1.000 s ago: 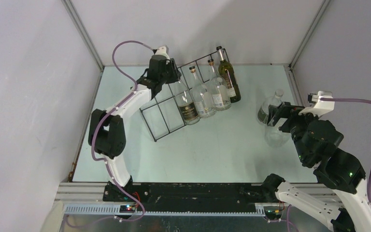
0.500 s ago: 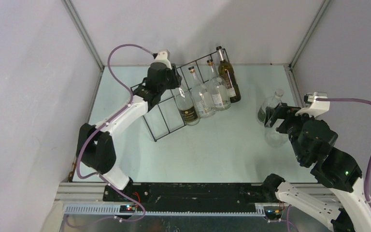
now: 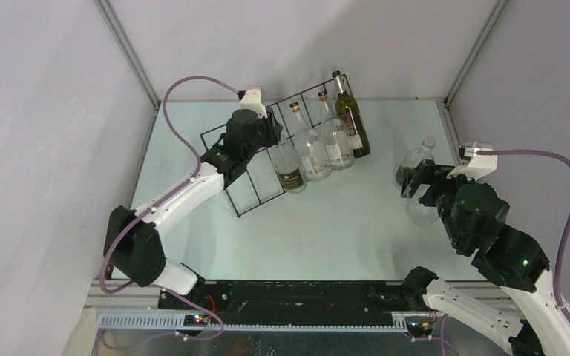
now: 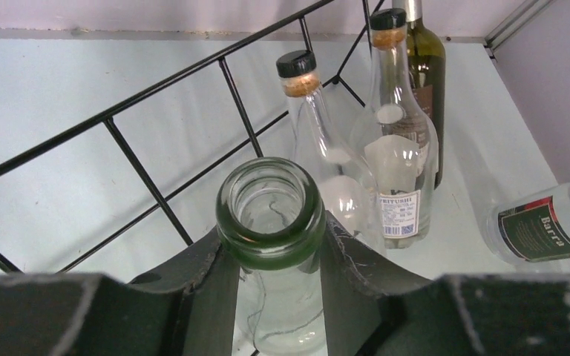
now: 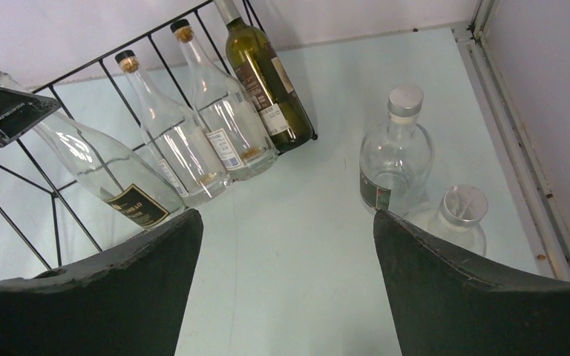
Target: Take the wine bottle off the wine rack
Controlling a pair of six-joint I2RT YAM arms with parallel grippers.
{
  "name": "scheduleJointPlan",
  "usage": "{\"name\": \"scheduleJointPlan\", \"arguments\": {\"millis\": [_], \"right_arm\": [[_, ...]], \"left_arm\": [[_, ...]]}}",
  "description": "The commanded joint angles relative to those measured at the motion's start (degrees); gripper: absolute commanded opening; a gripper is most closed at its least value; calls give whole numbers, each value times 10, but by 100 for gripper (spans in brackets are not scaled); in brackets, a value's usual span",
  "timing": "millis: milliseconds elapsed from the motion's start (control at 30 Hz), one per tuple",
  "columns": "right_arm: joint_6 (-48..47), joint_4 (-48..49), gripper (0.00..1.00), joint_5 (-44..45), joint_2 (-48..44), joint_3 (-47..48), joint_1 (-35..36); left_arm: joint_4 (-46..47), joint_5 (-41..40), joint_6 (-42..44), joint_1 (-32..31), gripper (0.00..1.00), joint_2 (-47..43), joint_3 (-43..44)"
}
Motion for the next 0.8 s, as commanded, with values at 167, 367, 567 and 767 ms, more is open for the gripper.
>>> {"name": "scheduleJointPlan", "arguments": {"millis": [167,367,567,767], "right_arm": [[9,9,88,-5,-3,-16,2],[15,11,88,-10,-5,-28,3],[18,13,88,-13,-4,-34,2],[23,12,88,-15,-3,-41,3]], "left_arm": [[0,-92,88,-63,0,-52,-20],[13,-128,96,-93,0,-57,-38],[23,-140,102,-120,0,-60,-43],[24,-163,119,-157,0,-56,-38]]}}
